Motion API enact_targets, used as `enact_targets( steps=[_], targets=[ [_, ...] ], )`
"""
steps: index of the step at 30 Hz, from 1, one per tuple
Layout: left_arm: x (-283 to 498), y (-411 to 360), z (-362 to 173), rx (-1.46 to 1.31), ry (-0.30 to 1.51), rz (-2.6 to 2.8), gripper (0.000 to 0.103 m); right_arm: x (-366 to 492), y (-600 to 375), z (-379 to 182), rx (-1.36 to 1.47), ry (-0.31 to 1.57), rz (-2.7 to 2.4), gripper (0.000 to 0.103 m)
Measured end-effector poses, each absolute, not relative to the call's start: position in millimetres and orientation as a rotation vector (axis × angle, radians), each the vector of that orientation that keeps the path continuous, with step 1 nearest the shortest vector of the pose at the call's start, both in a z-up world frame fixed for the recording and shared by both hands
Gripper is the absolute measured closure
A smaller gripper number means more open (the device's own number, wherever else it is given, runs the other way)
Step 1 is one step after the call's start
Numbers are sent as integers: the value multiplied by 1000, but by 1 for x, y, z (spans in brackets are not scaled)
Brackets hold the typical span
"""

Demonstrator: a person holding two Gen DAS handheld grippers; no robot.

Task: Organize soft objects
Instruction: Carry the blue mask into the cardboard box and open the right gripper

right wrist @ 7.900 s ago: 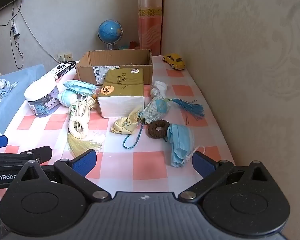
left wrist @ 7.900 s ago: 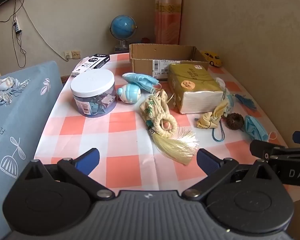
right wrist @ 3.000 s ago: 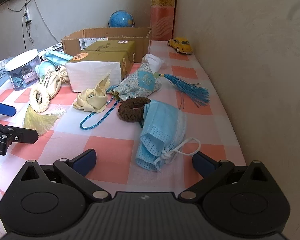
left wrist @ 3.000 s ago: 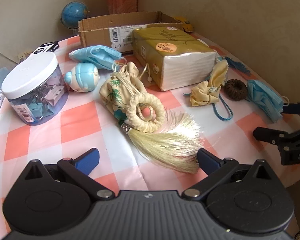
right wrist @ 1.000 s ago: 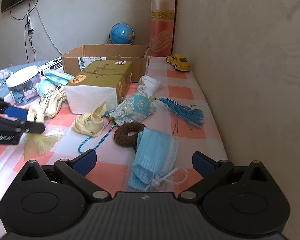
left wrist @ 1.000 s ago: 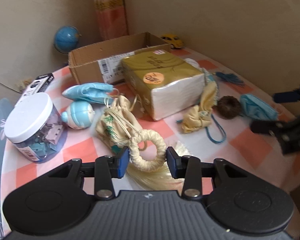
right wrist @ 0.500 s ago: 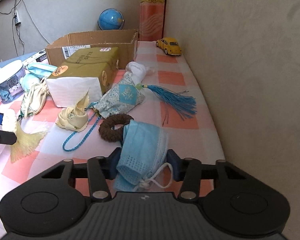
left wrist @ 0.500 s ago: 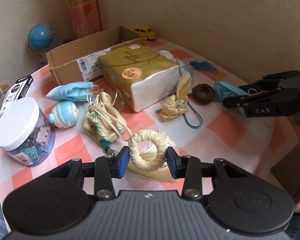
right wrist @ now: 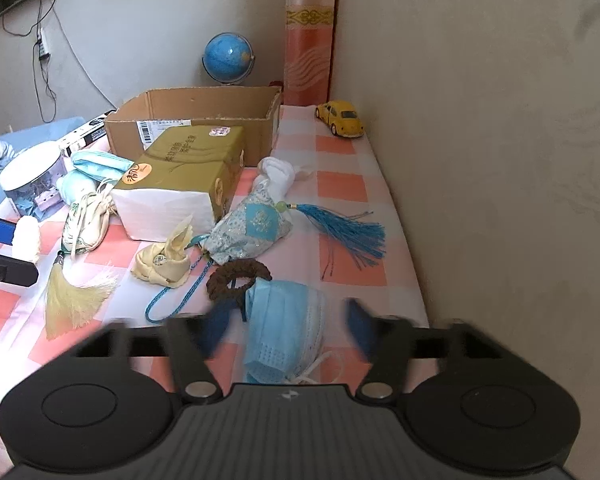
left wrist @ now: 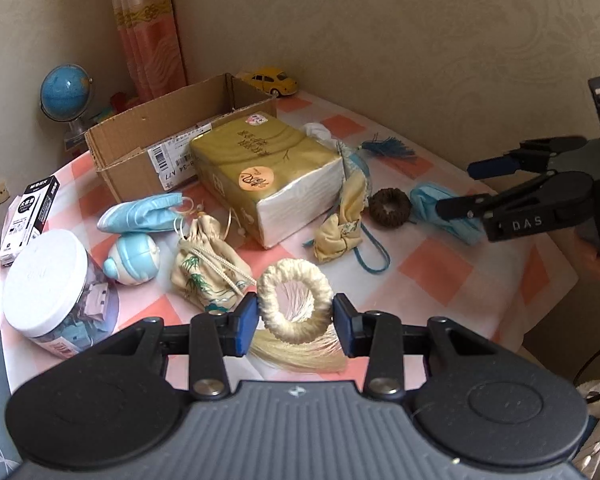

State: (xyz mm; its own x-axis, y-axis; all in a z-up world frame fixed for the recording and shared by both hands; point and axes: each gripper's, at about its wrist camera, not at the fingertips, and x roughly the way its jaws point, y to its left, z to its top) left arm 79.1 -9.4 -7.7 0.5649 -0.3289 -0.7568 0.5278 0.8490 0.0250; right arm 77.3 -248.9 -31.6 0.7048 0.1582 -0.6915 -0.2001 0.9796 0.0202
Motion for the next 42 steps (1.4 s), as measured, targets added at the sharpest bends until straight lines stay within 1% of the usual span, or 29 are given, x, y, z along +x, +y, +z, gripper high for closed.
enact_targets(
  steps=[2, 3, 5, 7, 8, 10, 13, 20, 25, 33, 38, 42],
  targets=[
    [80, -10, -9, 262, 832, -514, 64, 82, -252, -37, -20, 788, 199, 23],
    [81, -10, -9, 262, 834, -517, 64, 85, -252, -40, -11, 798, 193, 26],
    [81, -10, -10, 256, 842, -523, 64, 92, -252, -47, -9, 829, 186, 33],
    [82, -11, -10, 255, 846, -529, 64, 96, -252, -52, 3, 857, 188, 44],
    [82, -10, -10, 255, 848, -529, 64, 96, -252, -54, 1, 863, 185, 46],
    [83, -9, -10, 255, 851, -527, 64, 97, -250, -53, -20, 865, 170, 58],
    [85, -8, -9, 255, 851, -527, 64, 94, -249, -45, -23, 854, 177, 63],
    [89, -3, -3, 252, 842, -540, 64, 96, -240, -11, -58, 793, 203, 64],
    [94, 4, 3, 237, 834, -541, 64, 117, -226, 19, -75, 728, 250, 64],
    [101, 13, 4, 230, 841, -534, 64, 196, -196, 52, -111, 647, 305, 64],
    [111, 18, 1, 204, 856, -522, 64, 252, -174, 59, -127, 636, 327, 63],
    [120, 23, -2, 189, 871, -512, 64, 292, -158, 54, -144, 655, 330, 63]
  ],
)
